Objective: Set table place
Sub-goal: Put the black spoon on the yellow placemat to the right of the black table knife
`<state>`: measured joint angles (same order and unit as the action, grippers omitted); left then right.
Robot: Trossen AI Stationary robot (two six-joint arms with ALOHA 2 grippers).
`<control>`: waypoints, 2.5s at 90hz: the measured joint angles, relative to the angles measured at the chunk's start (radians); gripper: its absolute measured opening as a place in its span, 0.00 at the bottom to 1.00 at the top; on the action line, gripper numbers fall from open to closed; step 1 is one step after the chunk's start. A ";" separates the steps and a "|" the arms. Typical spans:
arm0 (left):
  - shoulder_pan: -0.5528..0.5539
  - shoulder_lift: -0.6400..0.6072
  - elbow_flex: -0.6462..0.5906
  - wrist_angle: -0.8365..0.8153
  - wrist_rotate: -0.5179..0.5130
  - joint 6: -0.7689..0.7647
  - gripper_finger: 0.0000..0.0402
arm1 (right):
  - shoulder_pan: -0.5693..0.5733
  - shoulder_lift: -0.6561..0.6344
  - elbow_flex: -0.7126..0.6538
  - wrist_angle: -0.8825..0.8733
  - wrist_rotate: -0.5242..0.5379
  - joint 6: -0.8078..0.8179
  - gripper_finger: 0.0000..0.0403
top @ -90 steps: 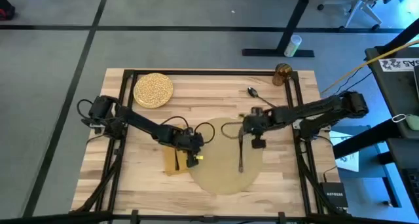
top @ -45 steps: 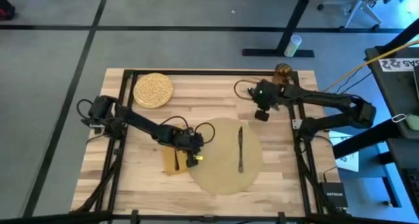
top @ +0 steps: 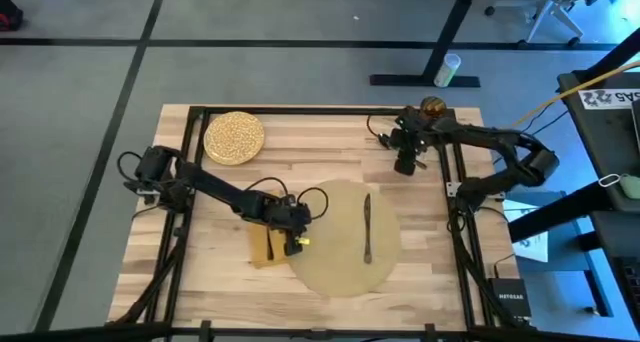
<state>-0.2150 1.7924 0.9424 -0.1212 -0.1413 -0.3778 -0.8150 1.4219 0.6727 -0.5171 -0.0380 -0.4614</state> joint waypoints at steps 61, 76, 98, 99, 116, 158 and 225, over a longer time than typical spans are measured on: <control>0.000 0.000 0.000 -0.001 0.000 0.012 0.00 | -0.063 0.100 0.003 0.056 -0.056 -0.018 0.01; 0.000 0.000 0.000 0.000 -0.001 0.011 0.00 | -0.063 0.073 0.000 0.025 -0.110 0.012 0.00; 0.000 0.000 0.000 0.002 -0.027 0.018 0.00 | -0.063 -0.086 -0.001 -0.143 -0.139 0.114 0.00; 0.000 0.000 0.000 0.002 -0.027 0.018 0.00 | -0.063 -0.096 -0.001 -0.152 -0.139 0.124 0.00; -0.001 0.000 0.000 0.002 -0.027 0.018 0.00 | -0.053 -0.290 -0.001 -0.362 -0.140 0.291 0.00; 0.035 0.000 0.000 0.051 -0.030 0.071 0.00 | 0.405 -0.575 0.000 -0.471 -0.068 1.044 0.00; 0.031 -0.001 0.000 0.148 -0.027 0.188 0.00 | 1.176 -0.171 0.001 -0.183 0.081 2.127 0.00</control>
<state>-0.1841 1.7918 0.9421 0.0271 -0.1688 -0.1901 0.3608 1.2509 0.6739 -0.7006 0.0433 1.6652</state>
